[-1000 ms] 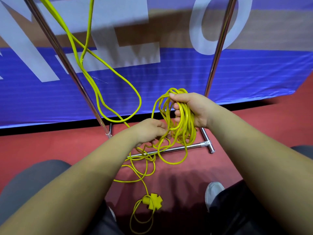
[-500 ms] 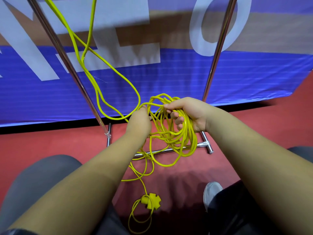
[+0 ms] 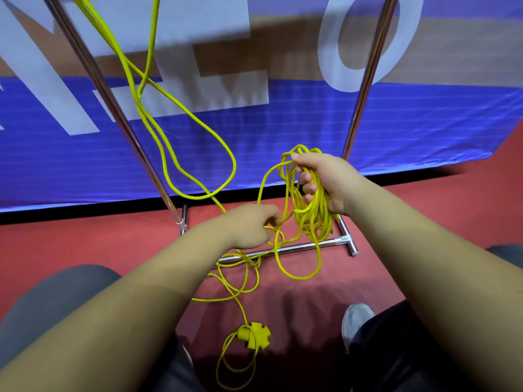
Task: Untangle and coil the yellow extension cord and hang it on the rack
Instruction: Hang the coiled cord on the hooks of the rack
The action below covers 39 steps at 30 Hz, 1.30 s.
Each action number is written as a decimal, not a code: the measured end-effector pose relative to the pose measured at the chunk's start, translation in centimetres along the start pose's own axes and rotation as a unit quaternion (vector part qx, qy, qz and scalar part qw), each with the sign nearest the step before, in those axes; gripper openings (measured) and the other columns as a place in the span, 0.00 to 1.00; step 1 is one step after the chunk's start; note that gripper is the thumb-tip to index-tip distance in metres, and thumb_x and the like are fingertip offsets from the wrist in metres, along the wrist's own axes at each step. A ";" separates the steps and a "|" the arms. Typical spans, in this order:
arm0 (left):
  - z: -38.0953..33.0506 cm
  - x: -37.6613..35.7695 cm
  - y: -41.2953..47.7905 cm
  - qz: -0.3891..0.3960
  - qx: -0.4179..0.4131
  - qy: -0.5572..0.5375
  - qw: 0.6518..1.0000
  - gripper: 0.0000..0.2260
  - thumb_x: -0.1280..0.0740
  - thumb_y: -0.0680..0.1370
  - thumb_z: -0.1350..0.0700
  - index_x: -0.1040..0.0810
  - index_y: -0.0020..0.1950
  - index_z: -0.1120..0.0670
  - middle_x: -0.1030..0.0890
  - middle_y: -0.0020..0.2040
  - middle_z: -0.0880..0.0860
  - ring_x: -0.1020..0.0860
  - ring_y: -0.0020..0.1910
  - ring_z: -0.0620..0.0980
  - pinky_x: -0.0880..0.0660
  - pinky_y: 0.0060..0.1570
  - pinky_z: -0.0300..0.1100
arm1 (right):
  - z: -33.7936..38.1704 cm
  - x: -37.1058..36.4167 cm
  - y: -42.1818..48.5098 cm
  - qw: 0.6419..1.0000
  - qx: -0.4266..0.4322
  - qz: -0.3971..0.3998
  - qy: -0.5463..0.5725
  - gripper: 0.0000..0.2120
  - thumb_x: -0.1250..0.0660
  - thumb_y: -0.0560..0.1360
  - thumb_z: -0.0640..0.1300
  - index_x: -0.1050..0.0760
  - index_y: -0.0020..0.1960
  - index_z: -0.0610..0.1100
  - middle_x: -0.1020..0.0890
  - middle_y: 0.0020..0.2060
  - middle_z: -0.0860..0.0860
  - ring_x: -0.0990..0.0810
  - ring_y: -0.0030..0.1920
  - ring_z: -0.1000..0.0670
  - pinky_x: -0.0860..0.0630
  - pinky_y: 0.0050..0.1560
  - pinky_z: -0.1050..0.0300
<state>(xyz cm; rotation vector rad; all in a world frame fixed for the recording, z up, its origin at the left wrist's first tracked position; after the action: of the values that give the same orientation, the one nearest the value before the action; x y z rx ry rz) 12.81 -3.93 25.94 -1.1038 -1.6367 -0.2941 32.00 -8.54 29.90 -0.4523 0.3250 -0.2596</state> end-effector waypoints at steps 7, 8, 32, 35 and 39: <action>-0.2 1.3 -0.4 0.011 -0.017 -0.108 0.994 0.12 0.38 0.72 0.65 0.16 0.38 0.54 0.15 0.42 0.45 0.17 0.44 0.48 0.20 0.48 0.46 | -0.3 -0.7 0.6 0.997 0.058 -0.042 0.011 0.15 0.29 0.81 0.52 0.24 0.39 0.48 0.30 0.29 0.52 0.34 0.24 0.52 0.31 0.28 0.58; 0.0 1.0 -0.3 0.041 -0.005 -0.096 0.995 0.12 0.38 0.74 0.64 0.16 0.41 0.55 0.14 0.41 0.45 0.17 0.44 0.49 0.19 0.49 0.46 | -0.3 -0.7 0.7 0.997 0.062 -0.041 0.008 0.15 0.28 0.81 0.52 0.24 0.38 0.48 0.29 0.29 0.52 0.34 0.24 0.52 0.30 0.29 0.57; 2.8 -0.9 1.0 0.112 -0.001 0.105 0.988 0.55 0.23 0.65 0.30 0.42 0.83 0.54 0.49 0.85 0.52 0.44 0.83 0.53 0.38 0.78 0.50 | -0.2 -0.3 1.0 0.998 -0.047 -0.009 0.032 0.12 0.31 0.82 0.48 0.29 0.42 0.49 0.33 0.26 0.55 0.37 0.20 0.56 0.36 0.23 0.63; 2.3 -1.8 0.7 0.038 -0.030 0.186 0.981 0.42 0.21 0.67 0.36 0.31 0.72 0.54 0.26 0.70 0.52 0.26 0.69 0.56 0.27 0.61 0.49 | -0.2 0.0 1.2 0.997 -0.032 -0.022 0.066 0.05 0.32 0.83 0.45 0.26 0.48 0.49 0.33 0.26 0.55 0.36 0.20 0.56 0.35 0.23 0.63; 1.4 -2.8 0.4 -0.037 -0.054 0.214 0.975 0.18 0.29 0.77 0.43 0.25 0.60 0.51 0.21 0.60 0.51 0.23 0.62 0.56 0.25 0.53 0.50 | -0.2 0.2 1.3 0.992 -0.032 -0.042 0.118 0.06 0.33 0.83 0.43 0.27 0.47 0.48 0.32 0.26 0.55 0.35 0.20 0.57 0.34 0.23 0.64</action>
<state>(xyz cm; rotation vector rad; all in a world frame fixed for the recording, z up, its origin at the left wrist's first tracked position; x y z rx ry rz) 12.19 -4.18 22.84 -0.9801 -1.2887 -0.6306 32.37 -7.57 29.08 -0.5008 0.5482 -0.3880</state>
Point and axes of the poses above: each hand's wrist, its own y-axis towards the middle knuckle, its own x-axis out of the back of the hand, z = x × y, the point moved 1 cm from there along y, towards the middle knuckle
